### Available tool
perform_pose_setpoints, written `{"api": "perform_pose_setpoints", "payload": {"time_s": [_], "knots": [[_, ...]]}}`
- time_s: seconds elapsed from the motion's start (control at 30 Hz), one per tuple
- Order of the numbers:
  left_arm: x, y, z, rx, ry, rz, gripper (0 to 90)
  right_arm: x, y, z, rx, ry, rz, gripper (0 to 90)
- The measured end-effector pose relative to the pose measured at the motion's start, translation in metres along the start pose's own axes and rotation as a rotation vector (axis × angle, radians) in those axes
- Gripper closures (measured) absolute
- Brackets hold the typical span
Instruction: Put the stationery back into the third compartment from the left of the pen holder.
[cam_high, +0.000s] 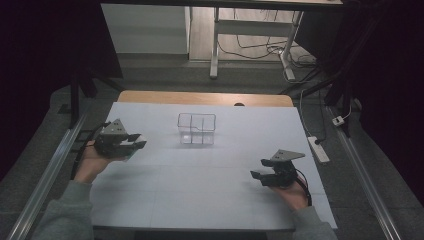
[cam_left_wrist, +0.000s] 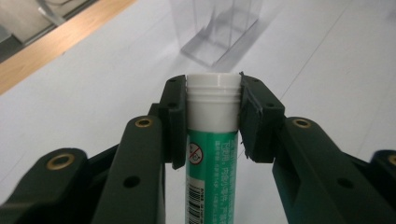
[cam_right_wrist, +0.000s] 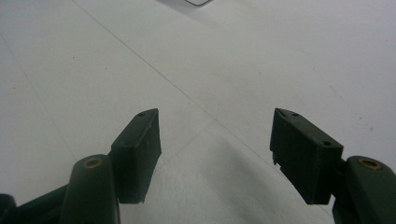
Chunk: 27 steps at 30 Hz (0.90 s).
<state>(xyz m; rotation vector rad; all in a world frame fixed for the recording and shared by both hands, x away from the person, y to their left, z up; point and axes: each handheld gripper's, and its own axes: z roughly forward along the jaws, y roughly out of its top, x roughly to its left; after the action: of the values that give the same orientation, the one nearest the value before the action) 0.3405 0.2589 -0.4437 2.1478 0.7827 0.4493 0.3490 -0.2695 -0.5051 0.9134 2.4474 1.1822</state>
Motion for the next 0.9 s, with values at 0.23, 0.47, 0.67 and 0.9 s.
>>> {"api": "perform_pose_setpoints", "payload": {"time_s": [0.23, 0.47, 0.67, 0.9], "knots": [[-0.011, 0.016, 0.009, -0.053, -0.021, 0.008, 64.6, -0.001, 0.000, -0.001, -0.005, -0.005, 0.008, 32.6], [-0.017, 0.033, 0.020, -0.103, -0.033, -0.002, 64.5, -0.002, 0.000, -0.002, -0.006, -0.004, 0.004, 32.5], [-0.020, 0.044, 0.026, -0.142, -0.041, -0.013, 64.5, -0.002, 0.000, -0.001, -0.003, -0.004, 0.002, 32.5], [-0.022, 0.052, 0.031, -0.199, -0.065, -0.038, 64.5, -0.001, 0.000, -0.001, 0.000, -0.007, 0.005, 32.3]]}}
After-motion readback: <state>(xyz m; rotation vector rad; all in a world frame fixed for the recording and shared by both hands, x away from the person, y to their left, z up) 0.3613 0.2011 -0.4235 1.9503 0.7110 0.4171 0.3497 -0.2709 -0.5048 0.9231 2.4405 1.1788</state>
